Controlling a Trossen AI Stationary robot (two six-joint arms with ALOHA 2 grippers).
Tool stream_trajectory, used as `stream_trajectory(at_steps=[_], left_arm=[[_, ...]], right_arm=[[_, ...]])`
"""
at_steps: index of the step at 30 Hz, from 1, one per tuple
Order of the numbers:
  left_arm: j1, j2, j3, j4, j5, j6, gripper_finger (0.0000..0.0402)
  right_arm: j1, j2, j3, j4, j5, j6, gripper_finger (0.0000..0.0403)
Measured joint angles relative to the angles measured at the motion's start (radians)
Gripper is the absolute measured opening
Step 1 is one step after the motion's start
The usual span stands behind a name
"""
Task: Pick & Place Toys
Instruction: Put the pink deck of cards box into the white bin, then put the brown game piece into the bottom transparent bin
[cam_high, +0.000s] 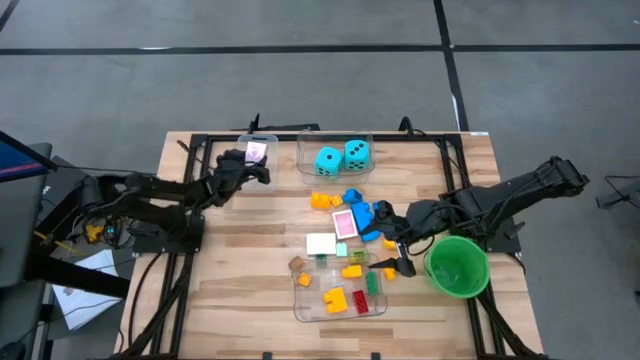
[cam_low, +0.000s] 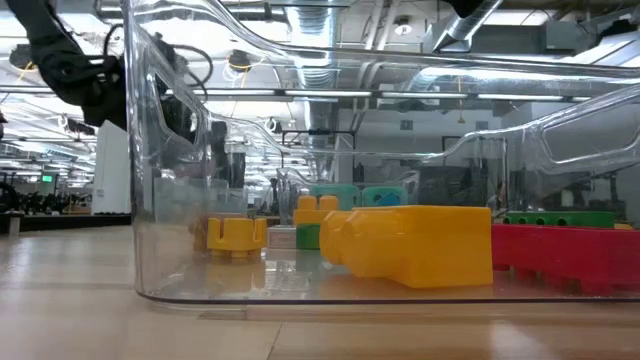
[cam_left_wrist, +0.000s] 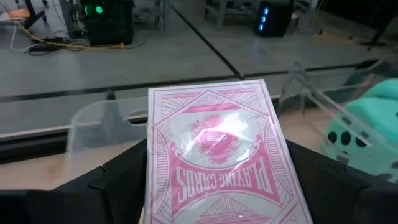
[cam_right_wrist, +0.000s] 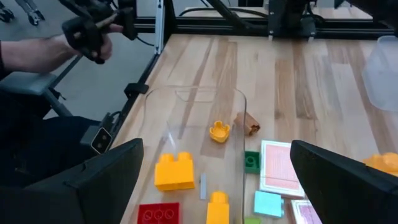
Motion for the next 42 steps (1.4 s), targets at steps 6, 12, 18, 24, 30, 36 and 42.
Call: stream_trajectory(at_steps=[6, 12, 18, 24, 30, 36, 42], left_arm=[[-0.001, 0.114, 0.075, 0.001, 0.002, 0.001, 0.0311], [0.005, 0.152, 0.123, -0.021, -0.046, 0.016, 0.0317], [0.025, 0.153, 0.124, -0.066, -0.046, 0.014, 0.0315], [0.044, 0.153, 0.124, -0.063, -0.045, 0.013, 0.0338], [0.060, 0.153, 0.124, -0.060, -0.046, 0.012, 0.0343], [0.060, 0.152, 0.124, -0.028, -0.046, 0.046, 0.0354], [0.060, 0.118, 0.124, -0.013, -0.046, 0.054, 0.0381]], right_arm=[[0.002, -0.001, 0.000, 0.001, 0.000, -0.001, 0.0397], [0.028, -0.001, 0.000, -0.003, -0.003, -0.001, 0.0397], [0.045, -0.008, 0.000, 0.000, -0.002, -0.001, 0.0397], [0.044, -0.014, 0.000, -0.001, -0.002, -0.001, 0.0397], [0.044, -0.014, 0.000, -0.002, -0.001, -0.001, 0.0397], [0.044, -0.014, 0.000, -0.001, -0.001, -0.001, 0.0397], [0.044, -0.014, 0.000, -0.001, 0.000, -0.001, 0.0397]])
